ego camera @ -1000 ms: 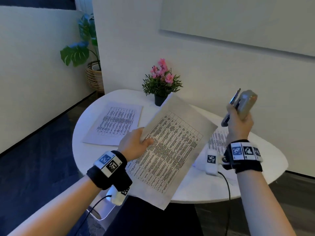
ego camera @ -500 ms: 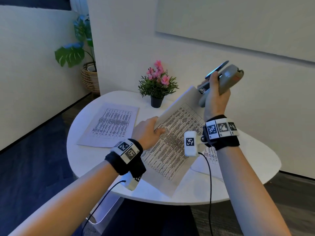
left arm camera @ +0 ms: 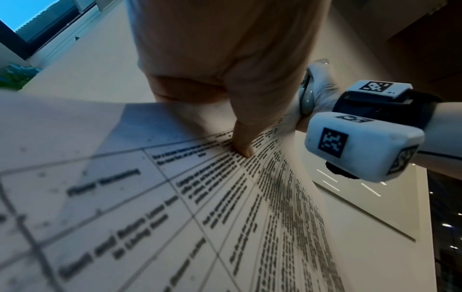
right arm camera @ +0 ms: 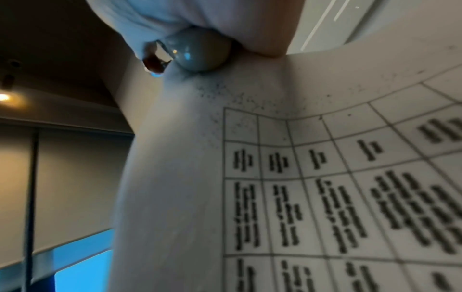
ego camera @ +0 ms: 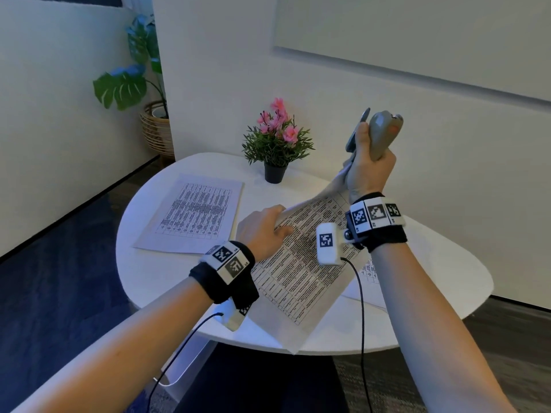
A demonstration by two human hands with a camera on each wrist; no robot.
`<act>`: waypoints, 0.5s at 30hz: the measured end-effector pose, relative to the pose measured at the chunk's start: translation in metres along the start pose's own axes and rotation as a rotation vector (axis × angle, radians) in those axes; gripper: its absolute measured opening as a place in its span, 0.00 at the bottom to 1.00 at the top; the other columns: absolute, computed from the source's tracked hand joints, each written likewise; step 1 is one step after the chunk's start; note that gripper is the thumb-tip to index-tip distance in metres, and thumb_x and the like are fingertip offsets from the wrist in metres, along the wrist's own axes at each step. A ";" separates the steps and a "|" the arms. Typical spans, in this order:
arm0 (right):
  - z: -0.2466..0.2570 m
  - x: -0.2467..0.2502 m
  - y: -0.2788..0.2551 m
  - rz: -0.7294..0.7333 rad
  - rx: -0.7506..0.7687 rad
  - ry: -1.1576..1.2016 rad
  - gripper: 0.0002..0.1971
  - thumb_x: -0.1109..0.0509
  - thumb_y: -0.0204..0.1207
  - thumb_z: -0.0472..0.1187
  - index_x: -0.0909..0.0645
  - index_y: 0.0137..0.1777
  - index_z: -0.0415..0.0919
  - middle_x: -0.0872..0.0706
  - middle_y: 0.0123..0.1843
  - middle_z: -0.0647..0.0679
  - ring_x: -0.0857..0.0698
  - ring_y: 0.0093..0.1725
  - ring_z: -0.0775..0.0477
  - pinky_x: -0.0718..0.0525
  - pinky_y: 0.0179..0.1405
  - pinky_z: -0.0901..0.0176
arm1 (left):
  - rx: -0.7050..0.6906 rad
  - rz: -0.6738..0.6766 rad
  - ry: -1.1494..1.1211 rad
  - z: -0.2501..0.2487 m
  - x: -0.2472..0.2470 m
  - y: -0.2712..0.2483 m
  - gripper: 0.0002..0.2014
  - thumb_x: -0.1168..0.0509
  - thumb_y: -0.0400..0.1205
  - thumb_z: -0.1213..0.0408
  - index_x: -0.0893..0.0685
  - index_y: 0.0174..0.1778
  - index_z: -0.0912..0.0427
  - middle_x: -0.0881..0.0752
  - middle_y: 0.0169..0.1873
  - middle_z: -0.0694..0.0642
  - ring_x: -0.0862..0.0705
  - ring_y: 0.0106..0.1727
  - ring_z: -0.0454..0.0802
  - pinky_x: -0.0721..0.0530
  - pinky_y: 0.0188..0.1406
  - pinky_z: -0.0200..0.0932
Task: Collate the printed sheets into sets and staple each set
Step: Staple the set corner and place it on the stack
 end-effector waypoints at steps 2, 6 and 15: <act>-0.008 0.000 0.001 -0.013 -0.058 -0.009 0.15 0.28 0.69 0.56 0.20 0.35 0.44 0.18 0.27 0.51 0.21 0.27 0.48 0.21 0.30 0.56 | 0.015 0.013 0.022 0.006 -0.002 -0.001 0.12 0.36 0.83 0.50 0.23 0.56 0.52 0.23 0.31 0.48 0.21 0.35 0.52 0.24 0.34 0.43; -0.037 0.014 0.004 -0.145 -0.098 -0.175 0.15 0.27 0.72 0.53 0.20 0.48 0.41 0.12 0.41 0.43 0.14 0.38 0.47 0.16 0.39 0.54 | 0.108 -0.016 -0.029 0.037 0.000 0.001 0.14 0.37 0.83 0.51 0.23 0.61 0.54 0.18 0.35 0.52 0.17 0.36 0.55 0.16 0.35 0.48; -0.145 0.052 -0.042 0.514 -0.601 -1.223 0.14 0.25 0.73 0.41 0.24 0.35 0.33 0.23 0.29 0.43 0.24 0.28 0.47 0.26 0.27 0.60 | 0.362 -0.151 -0.426 0.089 0.038 0.014 0.17 0.39 0.85 0.59 0.23 0.69 0.58 0.14 0.51 0.58 0.14 0.47 0.55 0.15 0.44 0.48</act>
Point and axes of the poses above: each hand's wrist, its own y-axis towards the middle knuckle, its own x-axis out of the back of the hand, z = x × y, the point moved 1 cm from there along y, towards the middle knuckle
